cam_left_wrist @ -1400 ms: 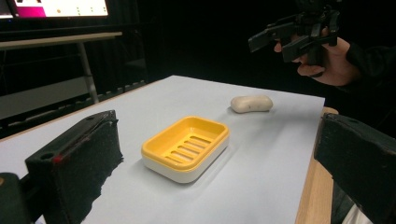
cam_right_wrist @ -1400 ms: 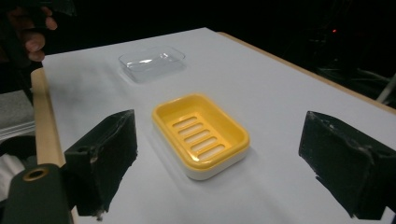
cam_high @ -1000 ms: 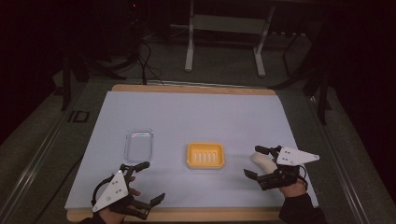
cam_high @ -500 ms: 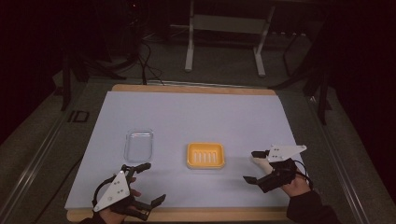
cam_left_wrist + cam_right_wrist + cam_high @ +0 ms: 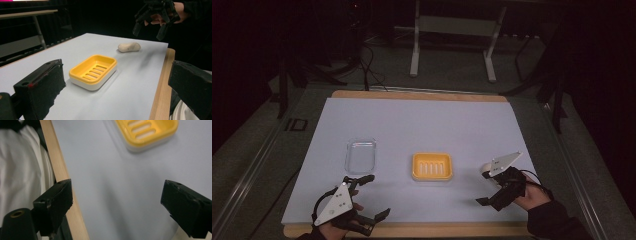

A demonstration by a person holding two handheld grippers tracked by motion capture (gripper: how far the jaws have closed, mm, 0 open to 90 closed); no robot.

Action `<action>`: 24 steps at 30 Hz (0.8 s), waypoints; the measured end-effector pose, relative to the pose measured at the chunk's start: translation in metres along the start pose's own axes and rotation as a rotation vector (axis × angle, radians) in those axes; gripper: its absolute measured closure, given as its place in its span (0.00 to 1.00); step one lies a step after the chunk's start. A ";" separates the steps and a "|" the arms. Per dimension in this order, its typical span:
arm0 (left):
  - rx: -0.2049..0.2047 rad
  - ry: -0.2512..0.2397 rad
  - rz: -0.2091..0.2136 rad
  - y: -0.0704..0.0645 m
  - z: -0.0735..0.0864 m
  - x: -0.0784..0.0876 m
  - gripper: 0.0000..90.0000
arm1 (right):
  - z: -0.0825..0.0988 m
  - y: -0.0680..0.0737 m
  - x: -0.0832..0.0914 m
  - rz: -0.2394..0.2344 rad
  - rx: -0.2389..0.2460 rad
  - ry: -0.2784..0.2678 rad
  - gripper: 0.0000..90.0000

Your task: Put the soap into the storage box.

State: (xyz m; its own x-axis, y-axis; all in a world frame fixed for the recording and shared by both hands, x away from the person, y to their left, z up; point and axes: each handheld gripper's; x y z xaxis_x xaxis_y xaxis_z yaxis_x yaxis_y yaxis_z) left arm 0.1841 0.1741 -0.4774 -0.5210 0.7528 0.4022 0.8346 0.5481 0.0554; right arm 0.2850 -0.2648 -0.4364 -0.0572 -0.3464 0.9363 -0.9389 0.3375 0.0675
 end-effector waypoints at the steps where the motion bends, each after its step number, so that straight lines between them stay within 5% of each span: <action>1: 0.001 0.001 0.000 0.000 0.000 0.000 0.01 | 0.000 0.000 -0.001 0.000 -0.004 0.013 0.12; 24: -0.005 0.022 0.003 0.000 0.001 -0.003 0.01 | 0.016 -0.014 -0.009 -0.074 -0.124 0.329 0.16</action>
State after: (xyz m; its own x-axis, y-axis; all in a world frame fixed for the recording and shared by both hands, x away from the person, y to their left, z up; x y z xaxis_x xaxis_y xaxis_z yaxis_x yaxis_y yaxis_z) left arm 0.1858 0.1722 -0.4792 -0.5144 0.7465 0.4221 0.8371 0.5439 0.0583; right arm 0.2929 -0.2802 -0.4516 0.1405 -0.0802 0.9868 -0.8868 0.4331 0.1614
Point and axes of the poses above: each handheld gripper's, and its own axes: x roughly backward along the jaws, z roughly out of its underside, y roughly to its left, and after that the axes turned 13 degrees about y, right-handed
